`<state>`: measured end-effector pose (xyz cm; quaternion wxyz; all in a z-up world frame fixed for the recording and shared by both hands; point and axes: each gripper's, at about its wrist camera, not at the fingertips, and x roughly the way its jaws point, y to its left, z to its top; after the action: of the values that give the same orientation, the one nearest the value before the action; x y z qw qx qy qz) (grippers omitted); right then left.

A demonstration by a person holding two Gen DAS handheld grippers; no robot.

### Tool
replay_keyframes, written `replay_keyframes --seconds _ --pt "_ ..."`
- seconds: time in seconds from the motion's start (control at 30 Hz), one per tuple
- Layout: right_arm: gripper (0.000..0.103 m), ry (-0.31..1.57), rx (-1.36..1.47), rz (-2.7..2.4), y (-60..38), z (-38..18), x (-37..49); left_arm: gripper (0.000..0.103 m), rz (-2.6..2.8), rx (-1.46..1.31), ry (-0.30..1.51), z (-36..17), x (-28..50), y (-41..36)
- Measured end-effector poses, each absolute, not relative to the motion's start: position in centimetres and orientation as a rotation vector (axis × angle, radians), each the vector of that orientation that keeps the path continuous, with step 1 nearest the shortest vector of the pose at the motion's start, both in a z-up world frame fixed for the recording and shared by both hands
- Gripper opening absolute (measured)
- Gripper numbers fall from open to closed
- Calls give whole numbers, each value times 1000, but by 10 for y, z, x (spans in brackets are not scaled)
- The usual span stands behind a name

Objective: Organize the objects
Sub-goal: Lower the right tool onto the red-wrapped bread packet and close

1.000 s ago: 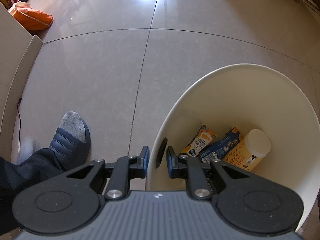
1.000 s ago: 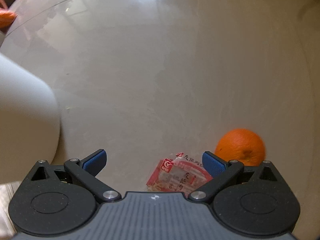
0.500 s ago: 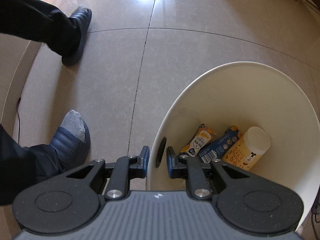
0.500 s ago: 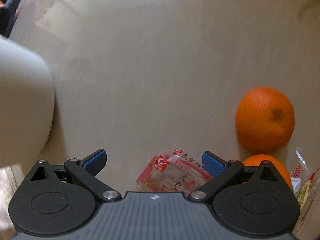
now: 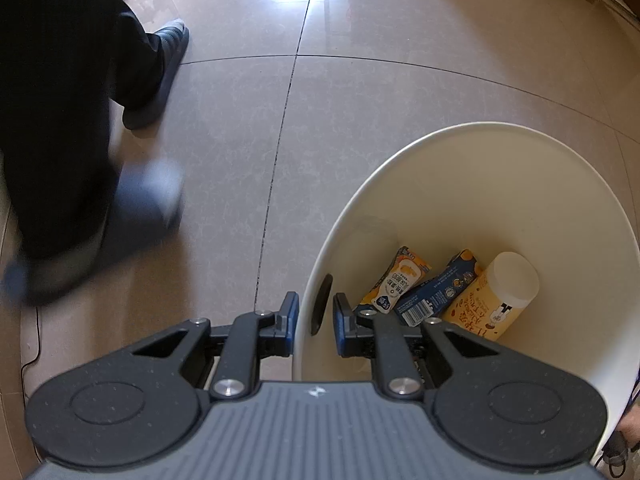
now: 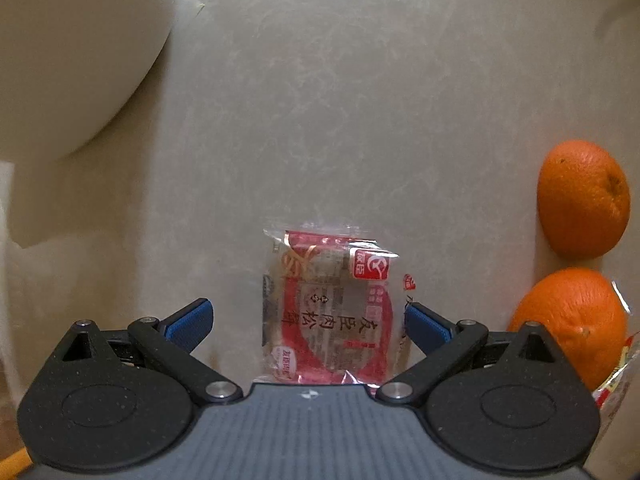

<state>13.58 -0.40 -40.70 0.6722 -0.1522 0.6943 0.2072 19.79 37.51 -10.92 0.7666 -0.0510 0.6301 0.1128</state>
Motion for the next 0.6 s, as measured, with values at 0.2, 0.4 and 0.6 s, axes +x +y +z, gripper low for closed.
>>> replay_keyframes --seconds 0.2,0.4,0.6 --pt "103 1533 -405 441 10 -412 121 16 247 -111 1369 -109 198 374" --pt "103 1512 -426 420 24 -416 110 16 247 -110 1369 -110 198 375" --pt "103 1515 -424 418 23 -417 110 16 249 -107 1369 -110 198 375"
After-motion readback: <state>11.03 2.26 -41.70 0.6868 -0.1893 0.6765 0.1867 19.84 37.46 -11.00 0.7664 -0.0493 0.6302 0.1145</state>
